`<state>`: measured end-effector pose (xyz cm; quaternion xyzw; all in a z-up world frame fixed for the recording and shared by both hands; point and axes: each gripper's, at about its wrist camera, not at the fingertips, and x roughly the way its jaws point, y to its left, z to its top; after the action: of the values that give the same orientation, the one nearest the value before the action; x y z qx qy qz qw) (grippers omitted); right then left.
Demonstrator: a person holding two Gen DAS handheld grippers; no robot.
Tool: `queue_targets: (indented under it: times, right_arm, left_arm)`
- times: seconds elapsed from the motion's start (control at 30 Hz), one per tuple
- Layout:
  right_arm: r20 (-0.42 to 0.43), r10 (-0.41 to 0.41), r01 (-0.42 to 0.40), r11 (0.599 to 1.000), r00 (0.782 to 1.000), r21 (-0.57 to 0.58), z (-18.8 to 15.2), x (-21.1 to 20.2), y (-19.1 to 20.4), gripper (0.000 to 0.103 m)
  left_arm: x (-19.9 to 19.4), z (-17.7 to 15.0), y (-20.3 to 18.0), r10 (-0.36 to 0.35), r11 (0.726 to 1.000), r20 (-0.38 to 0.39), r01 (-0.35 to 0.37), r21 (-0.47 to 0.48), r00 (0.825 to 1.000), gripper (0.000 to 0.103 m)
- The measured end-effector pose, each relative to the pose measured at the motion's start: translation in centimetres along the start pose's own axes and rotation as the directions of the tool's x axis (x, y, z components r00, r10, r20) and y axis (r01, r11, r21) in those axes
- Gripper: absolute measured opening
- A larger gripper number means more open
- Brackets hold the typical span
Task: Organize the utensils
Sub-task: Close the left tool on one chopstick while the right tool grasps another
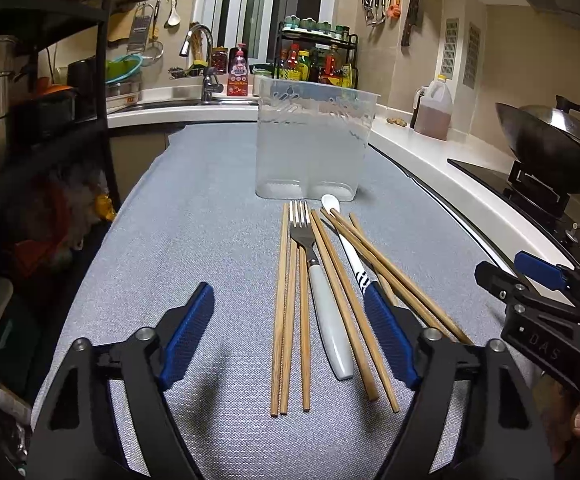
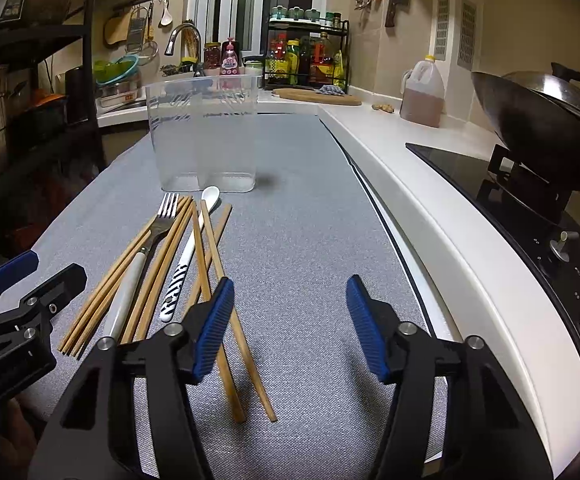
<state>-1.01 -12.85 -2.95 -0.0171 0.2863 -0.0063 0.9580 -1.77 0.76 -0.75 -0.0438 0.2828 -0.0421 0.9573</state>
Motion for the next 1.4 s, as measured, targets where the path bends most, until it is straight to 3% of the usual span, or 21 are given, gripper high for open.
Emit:
queue_targets:
  times: [0.13,0.27,0.4,0.97,1.17,1.2,1.27,1.4]
  right_arm:
    - [-0.050,0.025,-0.024,0.999,0.998,0.034,-0.3,1.0,-0.6,0.033]
    - [-0.116,0.071,-0.062,0.995,0.991,0.075,-0.7,2.3,-1.1,0.029]
    - [-0.172,0.107,-0.096,0.993,0.979,0.075,-1.1,3.5,-0.9,0.027]
    - [-0.232,0.172,-0.166,0.985,0.957,0.044,-2.0,4.1,0.5,0.028]
    - [-0.232,0.147,-0.151,0.989,0.962,-0.001,-2.0,4.0,0.9,0.027]
    - [-0.232,0.146,-0.151,0.988,0.962,-0.003,-2.0,4.0,1.0,0.025]
    - [-0.233,0.153,-0.158,0.987,0.960,-0.004,-2.0,4.0,1.0,0.011]
    - [-0.232,0.131,-0.132,0.991,0.964,0.009,-2.1,3.8,0.7,0.006]
  left_arm:
    - [0.9,-0.4,0.5,-0.030,0.999,-0.059,0.029,-0.016,0.998,0.047]
    - [1.8,-0.9,1.3,-0.032,0.999,-0.113,0.028,-0.037,0.993,0.024]
    - [2.7,-1.4,2.5,-0.041,0.996,-0.167,0.028,-0.080,0.985,0.017]
    - [3.0,-2.0,2.3,-0.055,0.997,-0.196,0.044,-0.062,0.979,0.011]
    - [2.7,-2.2,2.1,-0.036,0.999,-0.198,0.030,-0.032,0.980,0.010]
    - [2.7,-2.2,2.1,-0.033,0.999,-0.198,0.028,-0.026,0.980,0.010]
    - [2.7,-2.2,1.9,-0.026,1.000,-0.197,0.024,-0.013,0.980,0.010]
    - [2.6,-2.2,1.5,-0.002,1.000,-0.193,0.007,0.024,0.981,0.006]
